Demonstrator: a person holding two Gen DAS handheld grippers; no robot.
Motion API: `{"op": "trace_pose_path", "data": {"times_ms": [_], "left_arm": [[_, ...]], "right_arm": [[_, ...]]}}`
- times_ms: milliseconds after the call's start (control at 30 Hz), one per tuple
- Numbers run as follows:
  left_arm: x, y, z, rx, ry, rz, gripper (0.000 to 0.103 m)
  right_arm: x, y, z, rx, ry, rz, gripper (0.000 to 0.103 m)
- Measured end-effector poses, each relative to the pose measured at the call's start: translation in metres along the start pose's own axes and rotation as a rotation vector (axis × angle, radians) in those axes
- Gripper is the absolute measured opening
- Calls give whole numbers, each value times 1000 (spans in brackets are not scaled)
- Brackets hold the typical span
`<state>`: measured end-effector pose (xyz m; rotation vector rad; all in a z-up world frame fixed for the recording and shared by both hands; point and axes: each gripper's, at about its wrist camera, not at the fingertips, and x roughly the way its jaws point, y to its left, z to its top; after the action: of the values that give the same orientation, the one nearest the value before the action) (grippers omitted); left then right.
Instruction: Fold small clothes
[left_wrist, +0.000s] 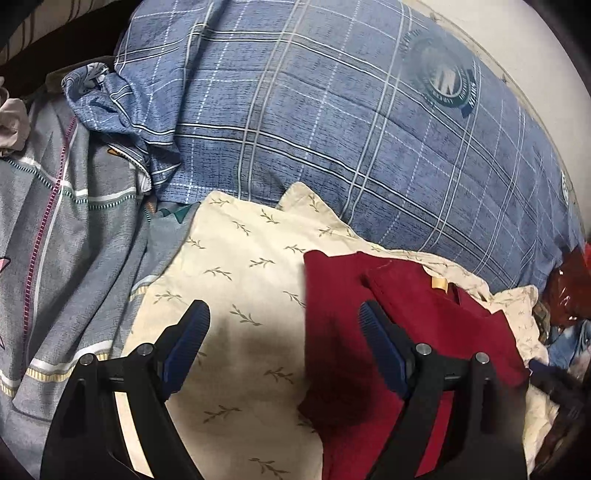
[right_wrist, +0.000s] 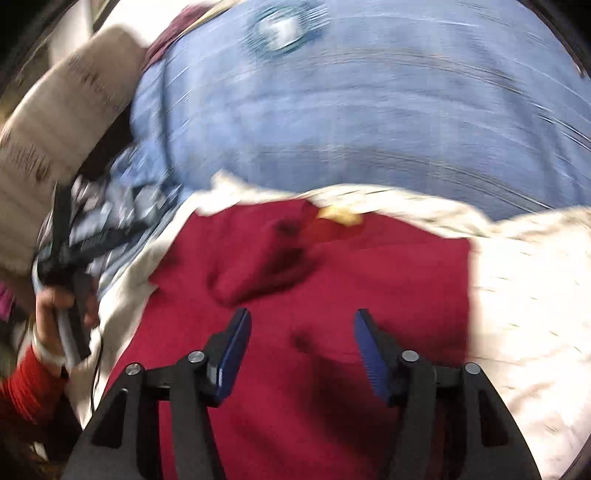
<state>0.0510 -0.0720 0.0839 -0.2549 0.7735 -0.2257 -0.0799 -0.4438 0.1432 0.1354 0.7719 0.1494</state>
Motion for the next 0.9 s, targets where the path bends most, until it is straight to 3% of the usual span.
{"op": "trace_pose_path", "data": {"times_ms": [67, 200, 300, 400, 433, 467, 500, 533, 567, 733, 800, 867, 900], "left_arm": [[4, -4, -3, 10, 11, -4, 83], [5, -5, -7, 17, 7, 29, 83], [7, 3, -6, 6, 14, 51, 83], [6, 15, -1, -29, 7, 69, 83], [6, 20, 1, -41, 7, 75, 83], [5, 23, 3, -45, 5, 76, 83], [6, 27, 5, -54, 0, 81, 83], [6, 31, 7, -64, -4, 92, 83], [5, 33, 8, -74, -4, 98, 83], [-4, 38, 12, -117, -34, 79, 83], [-6, 34, 10, -107, -48, 71, 83], [-2, 26, 6, -78, -33, 68, 83], [0, 23, 5, -66, -22, 62, 83]], "right_arm": [[0, 1, 4, 22, -11, 47, 62], [24, 60, 12, -79, -36, 183, 61], [64, 104, 24, -169, -31, 163, 59], [126, 125, 39, -191, 69, 141, 56], [154, 126, 42, -194, 113, 94, 52], [172, 124, 43, -193, 147, 52, 33], [185, 118, 42, -174, 177, 39, 20], [187, 111, 42, -135, 172, 61, 9], [180, 106, 44, -98, 155, 94, 7], [119, 117, 41, -125, 42, 241, 7], [124, 128, 32, -138, 83, 276, 13], [144, 139, 14, -181, 180, 220, 28], [144, 136, 8, -174, 205, 203, 31]]}}
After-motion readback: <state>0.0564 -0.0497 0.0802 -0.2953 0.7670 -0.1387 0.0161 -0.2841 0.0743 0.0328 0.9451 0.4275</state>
